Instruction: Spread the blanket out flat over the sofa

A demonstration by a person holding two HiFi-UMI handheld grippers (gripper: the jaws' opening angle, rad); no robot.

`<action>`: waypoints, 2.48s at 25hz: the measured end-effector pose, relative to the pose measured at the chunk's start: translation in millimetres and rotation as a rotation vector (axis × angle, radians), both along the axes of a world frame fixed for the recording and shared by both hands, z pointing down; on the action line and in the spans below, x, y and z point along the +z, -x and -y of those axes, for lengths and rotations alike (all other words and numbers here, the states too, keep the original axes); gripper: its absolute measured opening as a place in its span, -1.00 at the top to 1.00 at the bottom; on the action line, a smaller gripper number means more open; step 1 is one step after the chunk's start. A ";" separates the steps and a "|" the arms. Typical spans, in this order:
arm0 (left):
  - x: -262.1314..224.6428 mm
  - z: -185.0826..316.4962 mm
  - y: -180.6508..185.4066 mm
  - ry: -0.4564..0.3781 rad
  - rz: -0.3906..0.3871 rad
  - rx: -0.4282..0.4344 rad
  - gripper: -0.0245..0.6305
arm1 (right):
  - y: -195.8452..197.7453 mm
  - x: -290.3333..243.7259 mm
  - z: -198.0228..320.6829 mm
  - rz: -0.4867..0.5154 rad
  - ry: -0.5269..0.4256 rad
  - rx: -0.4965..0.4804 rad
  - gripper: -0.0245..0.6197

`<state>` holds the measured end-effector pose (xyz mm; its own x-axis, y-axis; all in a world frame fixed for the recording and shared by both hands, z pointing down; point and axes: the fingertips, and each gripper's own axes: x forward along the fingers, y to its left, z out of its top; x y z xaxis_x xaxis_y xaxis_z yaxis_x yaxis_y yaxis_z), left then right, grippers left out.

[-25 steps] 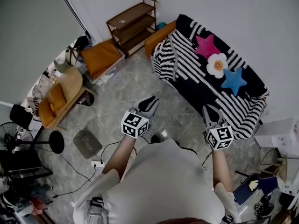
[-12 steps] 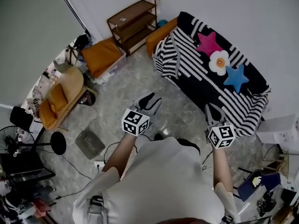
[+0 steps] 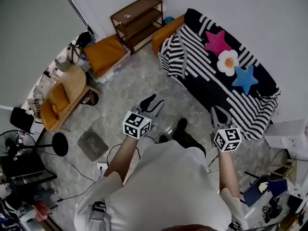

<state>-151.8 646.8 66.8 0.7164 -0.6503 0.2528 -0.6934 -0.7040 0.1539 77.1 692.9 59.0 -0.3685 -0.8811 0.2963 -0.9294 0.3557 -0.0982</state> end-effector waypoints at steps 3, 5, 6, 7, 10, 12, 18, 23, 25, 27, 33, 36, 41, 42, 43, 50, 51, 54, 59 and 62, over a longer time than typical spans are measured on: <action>3.7 10.3 -2.1 0.007 0.016 -0.006 0.40 | -3.3 5.1 17.1 0.008 0.006 -0.017 0.91; 4.0 18.4 -2.1 0.007 0.022 -0.008 0.40 | -3.7 7.7 31.6 0.019 0.008 -0.026 0.91; 3.8 23.3 -2.6 0.005 0.022 -0.010 0.40 | -3.9 8.8 39.8 0.026 0.009 -0.031 0.91; 3.6 28.7 -4.0 0.004 0.022 -0.014 0.40 | -4.3 9.5 48.2 0.031 0.011 -0.037 0.91; 0.6 48.1 -12.0 0.002 0.014 -0.030 0.40 | -8.3 7.2 74.0 0.031 0.010 -0.065 0.91; -2.8 64.3 -19.0 -0.001 0.008 -0.040 0.39 | -13.6 4.2 93.8 0.032 0.008 -0.081 0.91; 0.0 110.7 -47.8 0.008 0.020 -0.047 0.39 | -34.2 8.8 154.3 0.042 0.023 -0.116 0.91; 2.6 148.0 -69.0 0.016 0.035 -0.074 0.39 | -50.9 12.5 198.8 0.050 0.022 -0.151 0.91; 1.5 162.2 -78.9 0.015 0.038 -0.083 0.39 | -59.0 14.2 215.3 0.056 0.026 -0.160 0.91; 0.6 174.1 -89.2 0.016 0.040 -0.090 0.39 | -66.6 16.1 229.0 0.063 0.031 -0.170 0.91; 0.6 200.1 -111.5 0.029 0.041 -0.108 0.39 | -90.3 18.7 259.0 0.082 0.039 -0.175 0.91; 0.7 213.0 -115.9 0.043 0.035 -0.111 0.39 | -98.8 21.0 271.8 0.090 0.051 -0.163 0.91; 0.6 239.7 -118.5 0.048 0.033 -0.128 0.39 | -109.8 29.9 290.1 0.090 0.080 -0.141 0.91; -0.2 246.2 -117.5 0.043 0.031 -0.137 0.39 | -111.2 30.9 294.1 0.090 0.083 -0.135 0.91; -0.6 253.0 -116.3 0.037 0.029 -0.144 0.39 | -112.0 31.8 298.3 0.090 0.085 -0.129 0.91; 3.0 303.0 -105.6 0.036 0.022 -0.109 0.39 | -103.1 38.5 334.1 0.065 0.102 -0.086 0.91; 3.4 312.8 -103.3 0.035 0.026 -0.097 0.39 | -100.5 38.1 342.1 0.062 0.101 -0.077 0.91; 2.0 343.2 -93.0 0.029 0.041 -0.061 0.39 | -89.1 35.6 366.7 0.053 0.096 -0.051 0.91; -1.7 400.2 -80.0 0.022 0.056 0.013 0.39 | -70.1 36.1 414.4 0.036 0.103 0.000 0.91; 2.8 431.0 -75.0 0.038 0.063 0.072 0.39 | -58.8 41.9 438.3 0.024 0.120 0.040 0.91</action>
